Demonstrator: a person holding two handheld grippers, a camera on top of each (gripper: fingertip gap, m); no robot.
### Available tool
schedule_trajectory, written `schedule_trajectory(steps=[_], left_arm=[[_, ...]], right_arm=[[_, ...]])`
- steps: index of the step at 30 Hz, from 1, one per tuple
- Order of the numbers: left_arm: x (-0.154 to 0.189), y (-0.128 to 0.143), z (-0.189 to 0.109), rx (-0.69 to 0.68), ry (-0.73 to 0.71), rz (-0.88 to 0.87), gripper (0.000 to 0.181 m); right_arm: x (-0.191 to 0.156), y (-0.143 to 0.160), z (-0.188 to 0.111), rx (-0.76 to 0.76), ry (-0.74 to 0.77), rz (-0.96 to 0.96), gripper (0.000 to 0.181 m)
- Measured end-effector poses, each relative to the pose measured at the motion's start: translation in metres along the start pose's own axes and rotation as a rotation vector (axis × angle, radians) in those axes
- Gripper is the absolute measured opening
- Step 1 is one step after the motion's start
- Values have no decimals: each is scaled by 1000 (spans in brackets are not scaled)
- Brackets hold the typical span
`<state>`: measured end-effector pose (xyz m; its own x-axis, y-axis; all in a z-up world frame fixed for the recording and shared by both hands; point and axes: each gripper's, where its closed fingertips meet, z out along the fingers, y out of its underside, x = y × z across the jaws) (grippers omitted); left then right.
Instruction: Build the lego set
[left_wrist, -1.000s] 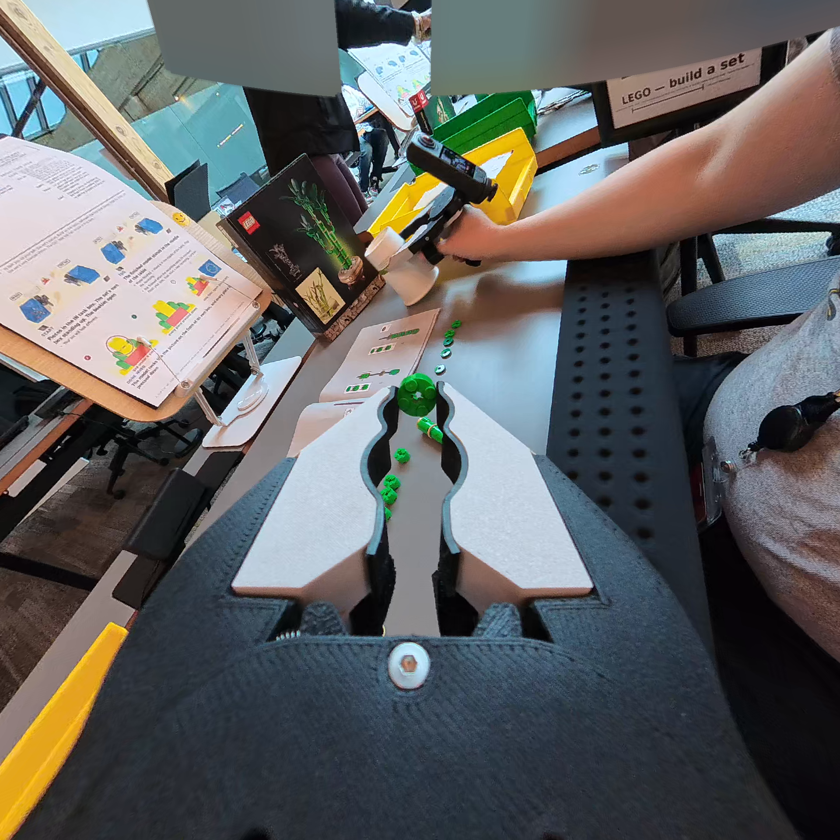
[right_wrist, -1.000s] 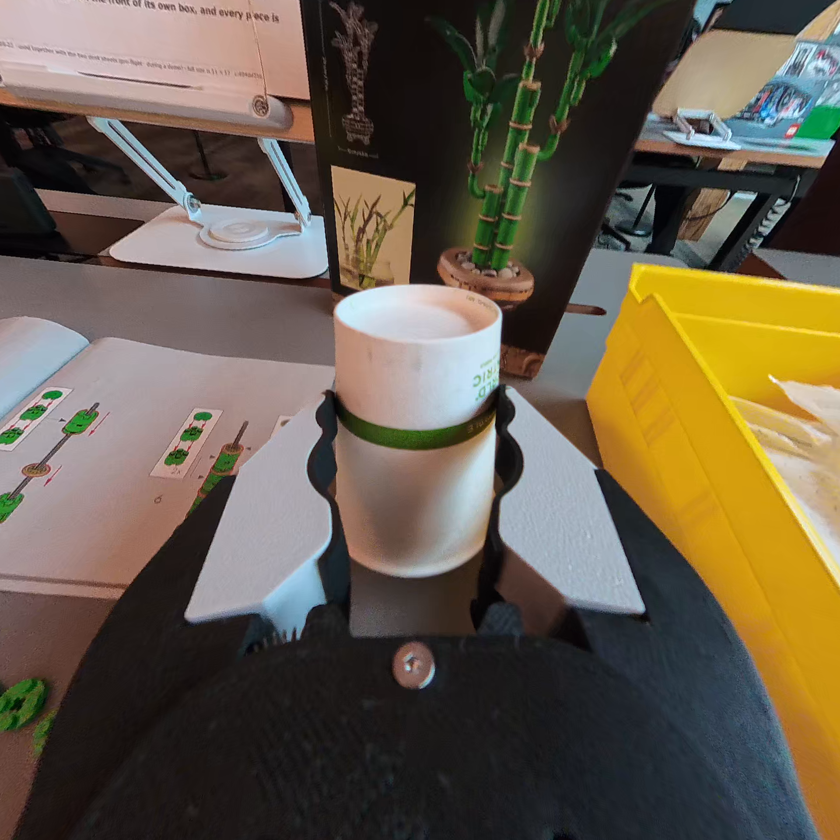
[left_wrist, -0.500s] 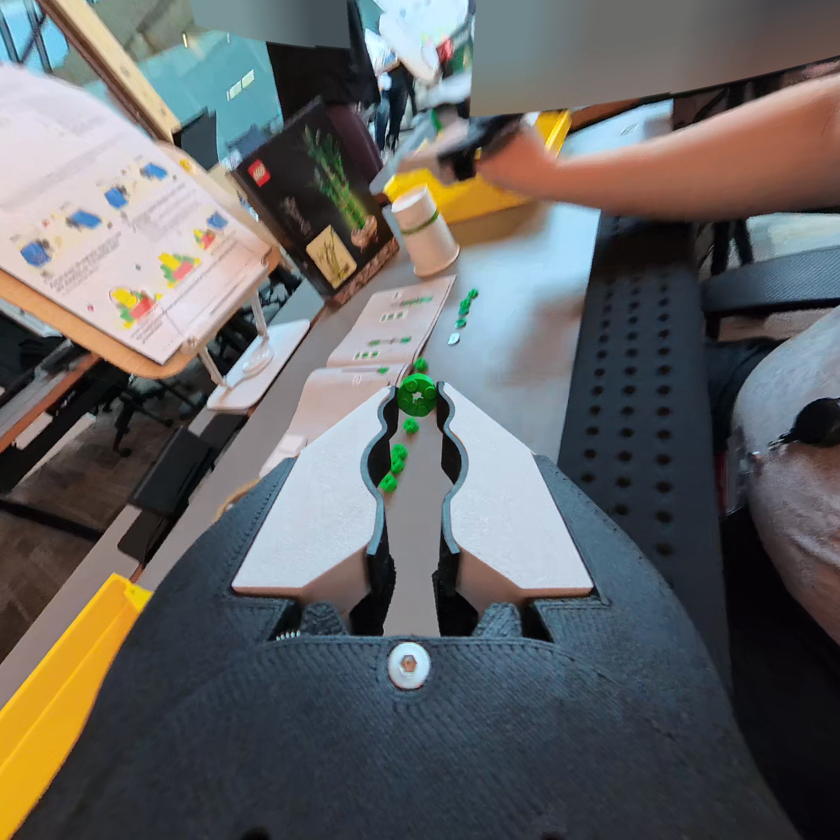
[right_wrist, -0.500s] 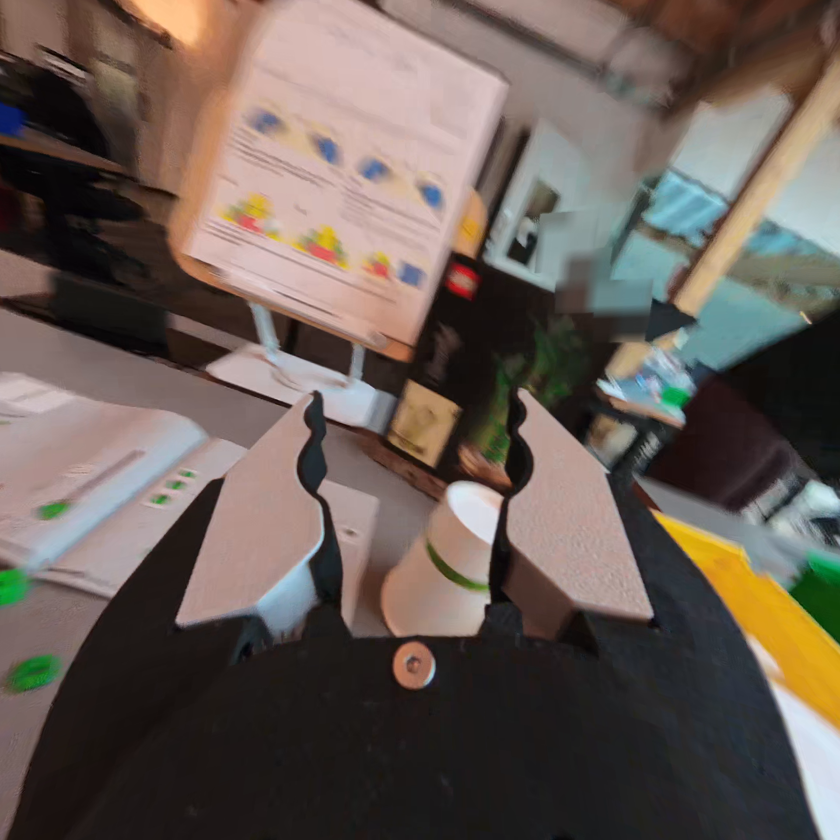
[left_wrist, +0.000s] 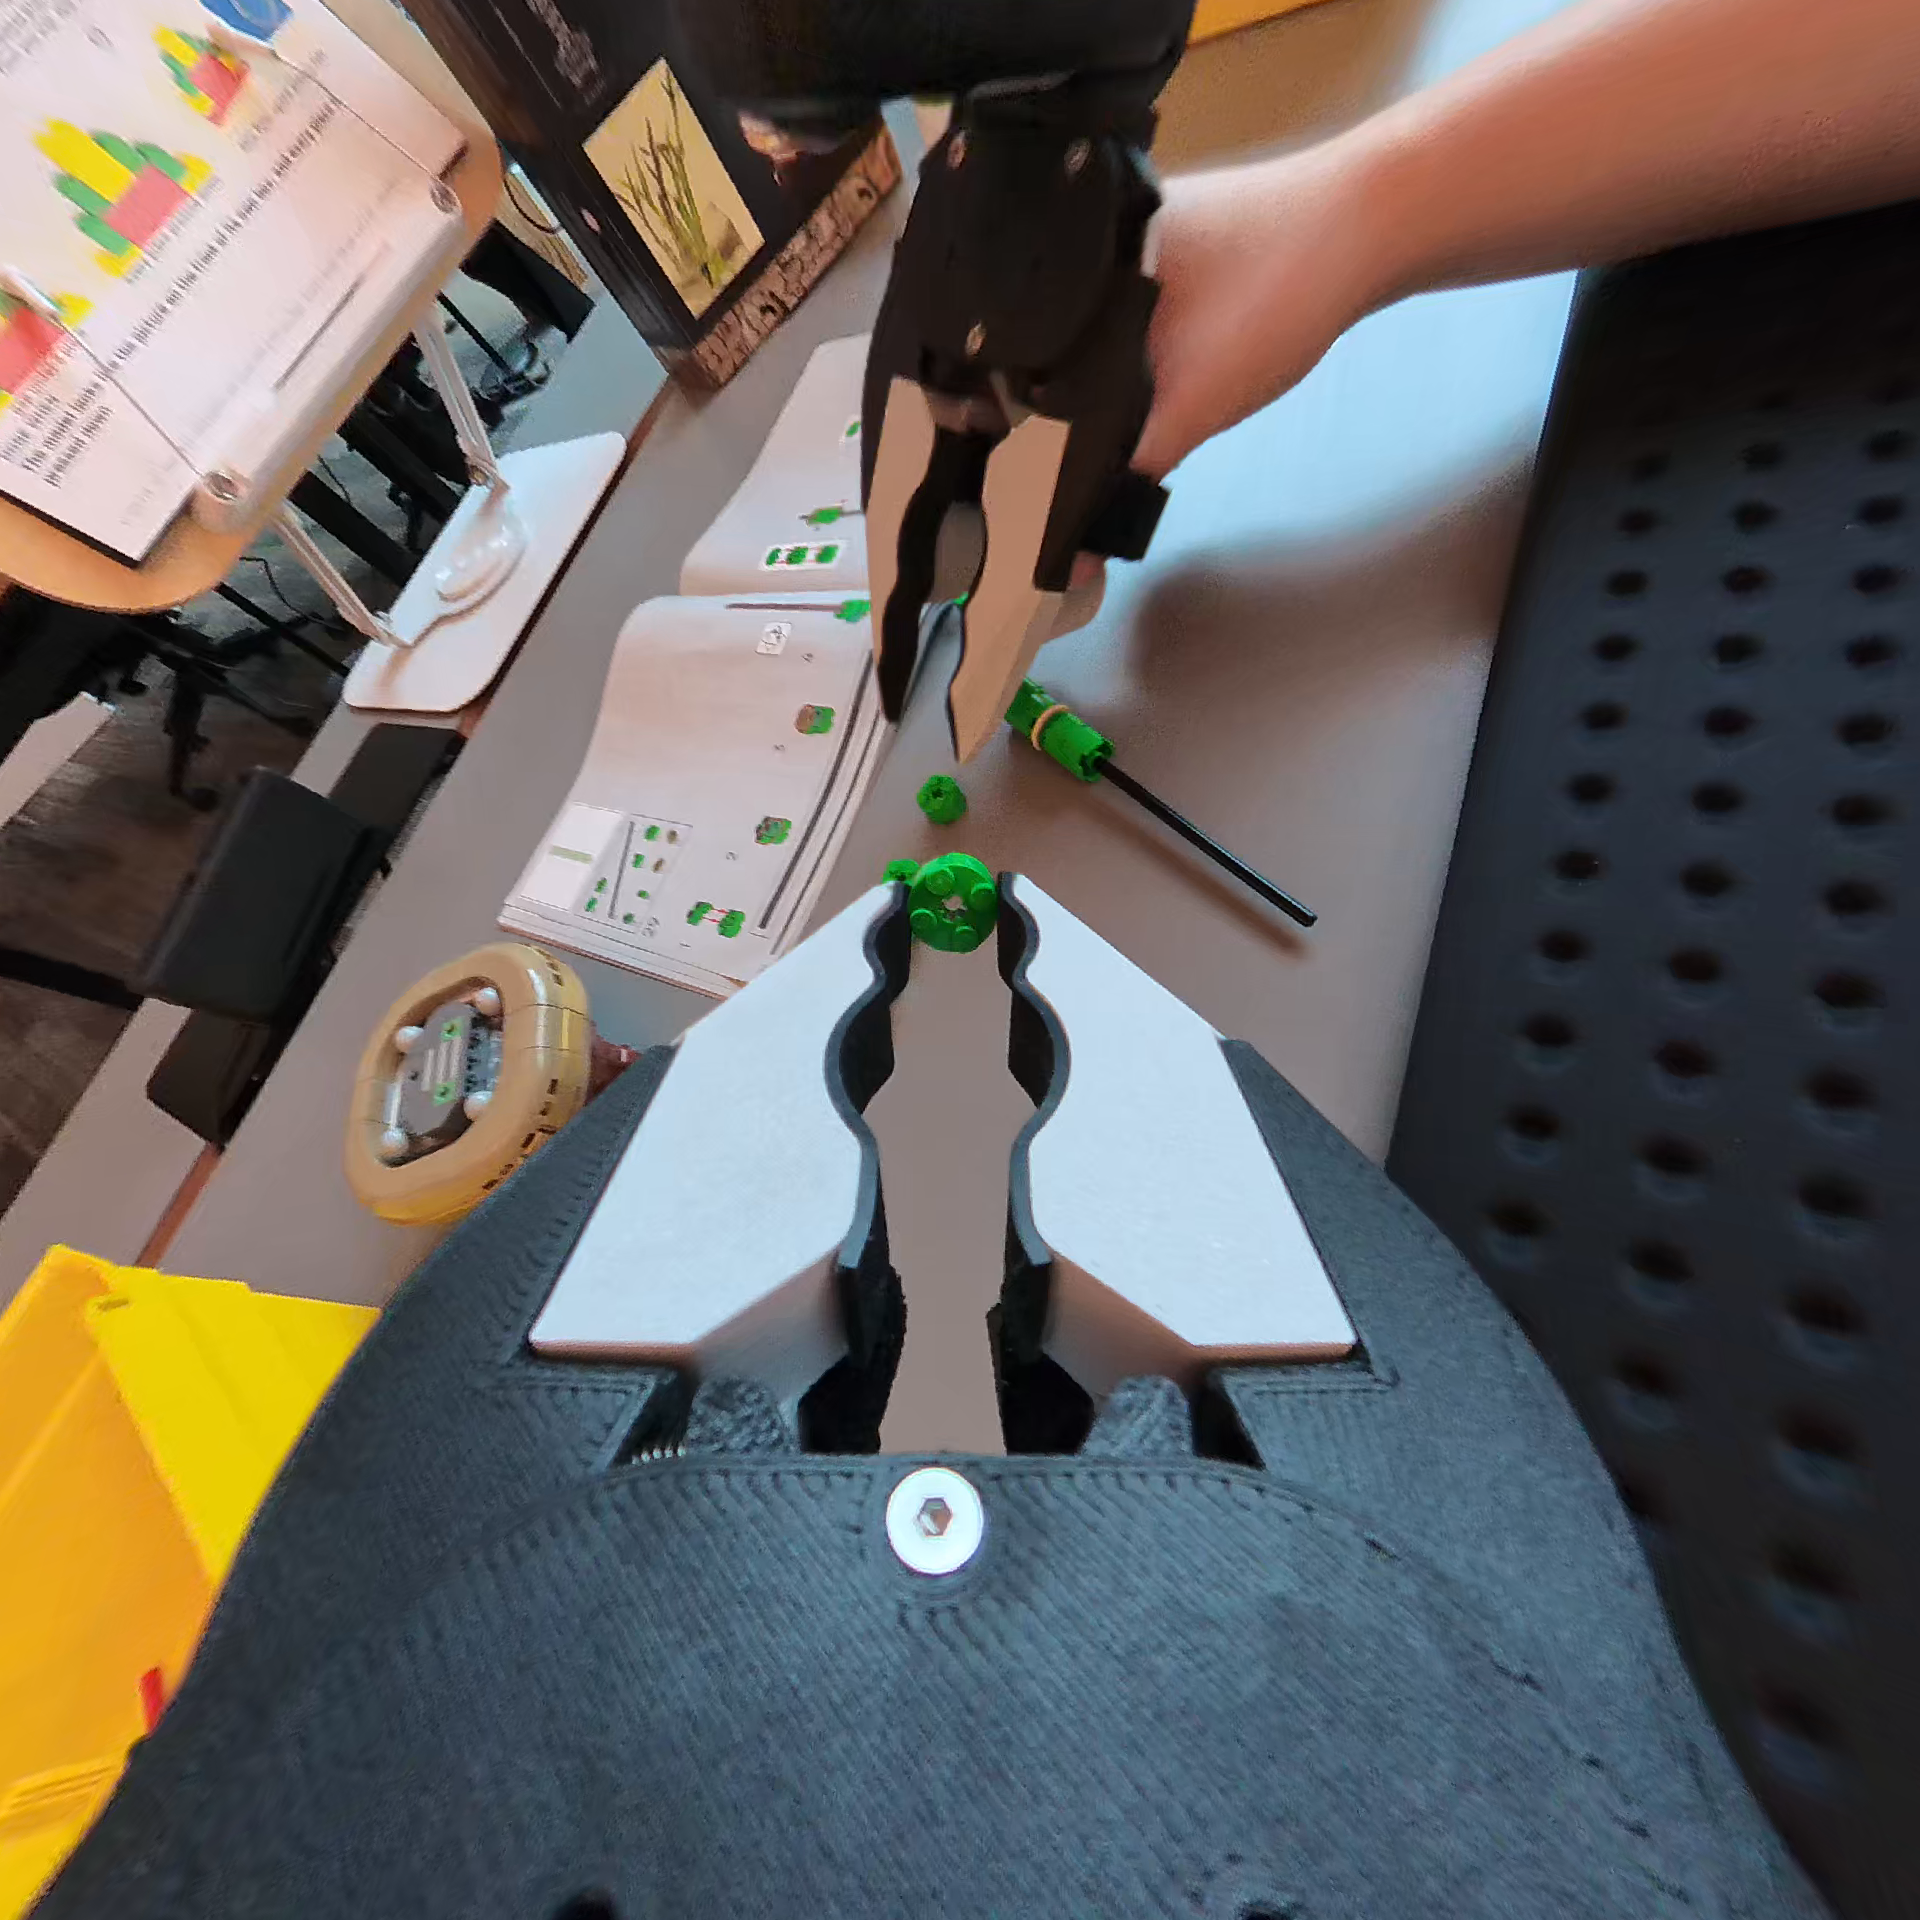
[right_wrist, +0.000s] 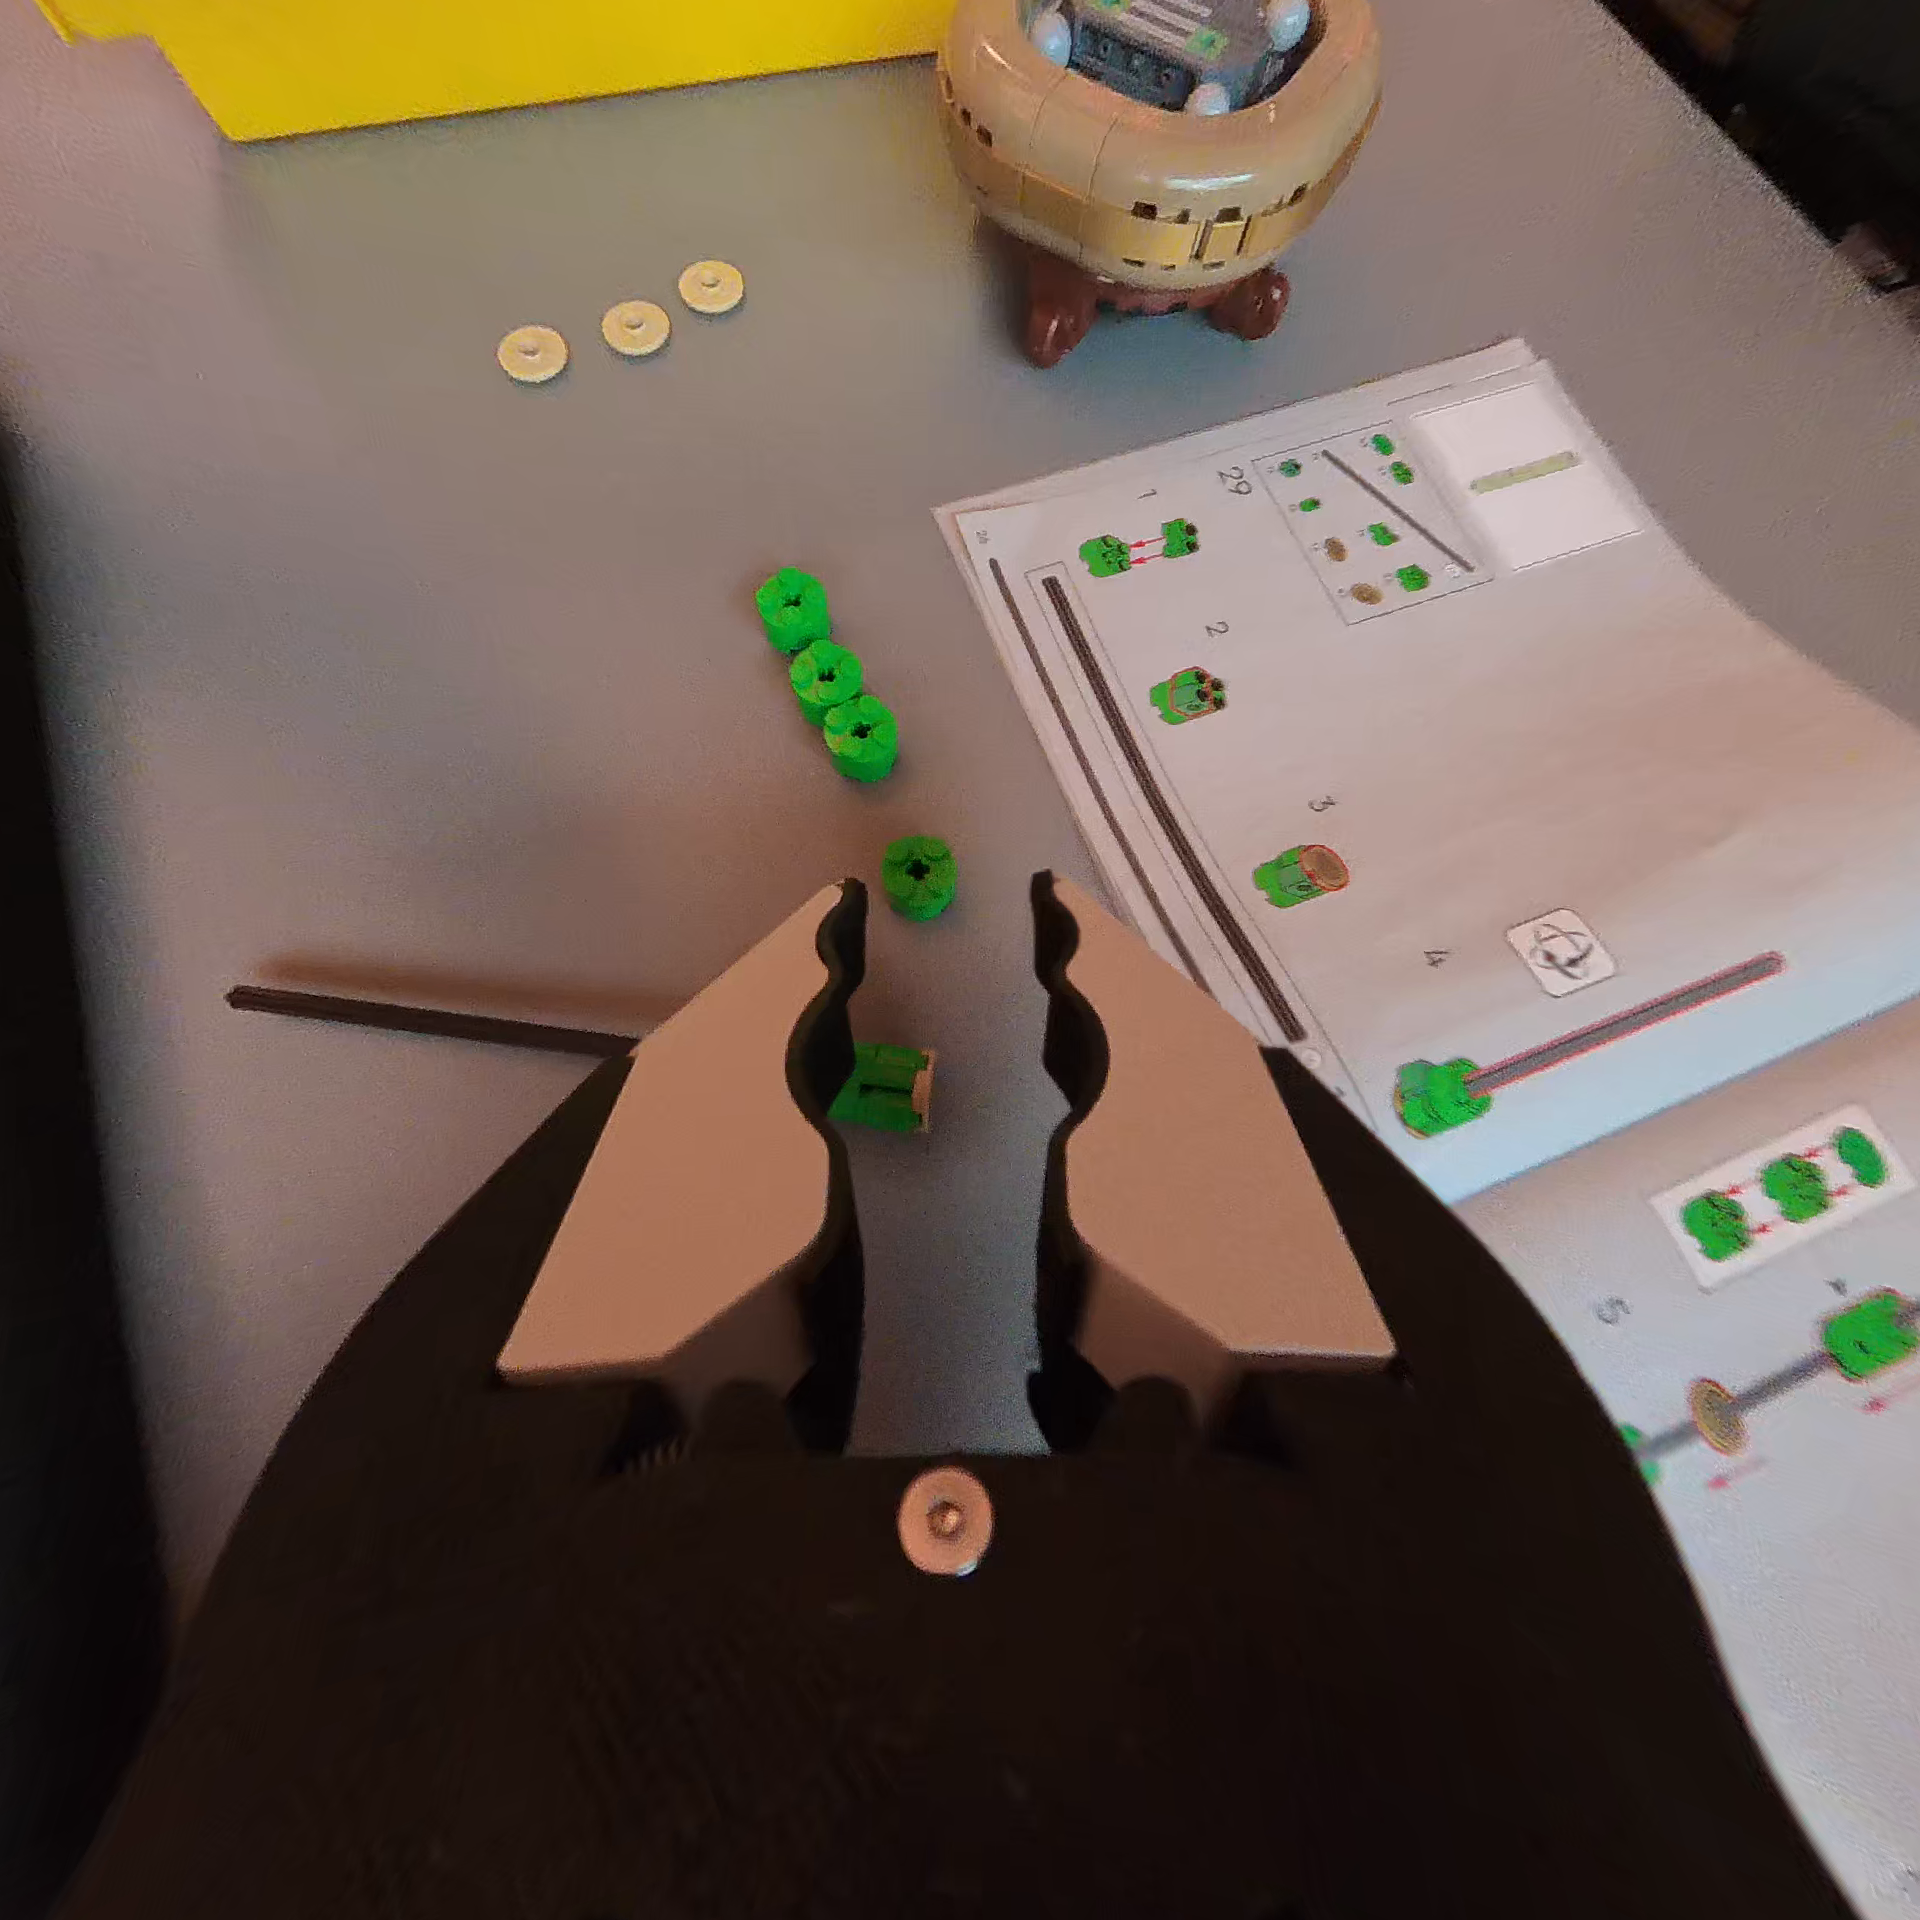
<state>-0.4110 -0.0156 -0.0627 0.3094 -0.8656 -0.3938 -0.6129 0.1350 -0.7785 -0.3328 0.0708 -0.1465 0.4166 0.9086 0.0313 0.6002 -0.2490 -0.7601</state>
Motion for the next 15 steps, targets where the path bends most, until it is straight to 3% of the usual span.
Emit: schedule_trajectory(steps=[15], left_arm=[[4,2,5,6,31,-23,14]], right_arm=[[-8,8,16,-77,-84,58,16]])
